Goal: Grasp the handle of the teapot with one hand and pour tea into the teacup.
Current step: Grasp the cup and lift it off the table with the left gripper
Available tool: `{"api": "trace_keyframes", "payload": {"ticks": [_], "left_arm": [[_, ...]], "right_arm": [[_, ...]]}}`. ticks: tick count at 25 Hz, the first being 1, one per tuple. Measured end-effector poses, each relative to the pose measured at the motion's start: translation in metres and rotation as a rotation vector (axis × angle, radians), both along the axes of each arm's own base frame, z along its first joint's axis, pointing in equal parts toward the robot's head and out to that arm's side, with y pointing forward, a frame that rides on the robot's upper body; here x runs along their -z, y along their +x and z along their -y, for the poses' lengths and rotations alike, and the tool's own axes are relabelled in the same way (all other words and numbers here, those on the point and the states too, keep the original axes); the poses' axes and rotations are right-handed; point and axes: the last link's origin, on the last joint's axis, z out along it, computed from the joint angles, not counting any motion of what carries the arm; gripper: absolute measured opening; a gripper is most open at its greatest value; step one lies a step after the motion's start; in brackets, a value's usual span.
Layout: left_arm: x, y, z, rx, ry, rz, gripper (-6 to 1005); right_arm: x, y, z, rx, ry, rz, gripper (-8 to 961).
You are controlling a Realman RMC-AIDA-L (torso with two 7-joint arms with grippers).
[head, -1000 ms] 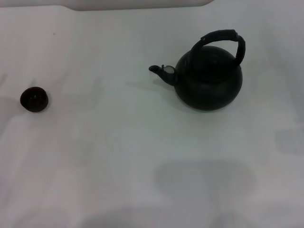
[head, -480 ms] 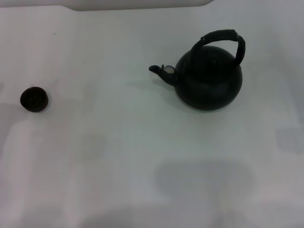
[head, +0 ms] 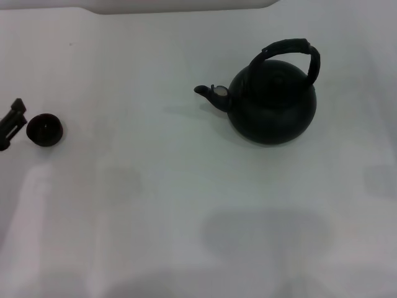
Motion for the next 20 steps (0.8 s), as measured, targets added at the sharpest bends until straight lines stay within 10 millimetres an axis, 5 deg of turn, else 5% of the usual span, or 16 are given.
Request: {"api": "trace_keyframes", "payload": {"ticks": [20], "left_arm": [[0.025, -0.011, -0.02, -0.01, -0.084, 0.041, 884]], "right_arm": [[0.0, -0.003, -0.002, -0.017, -0.003, 0.007, 723]]}}
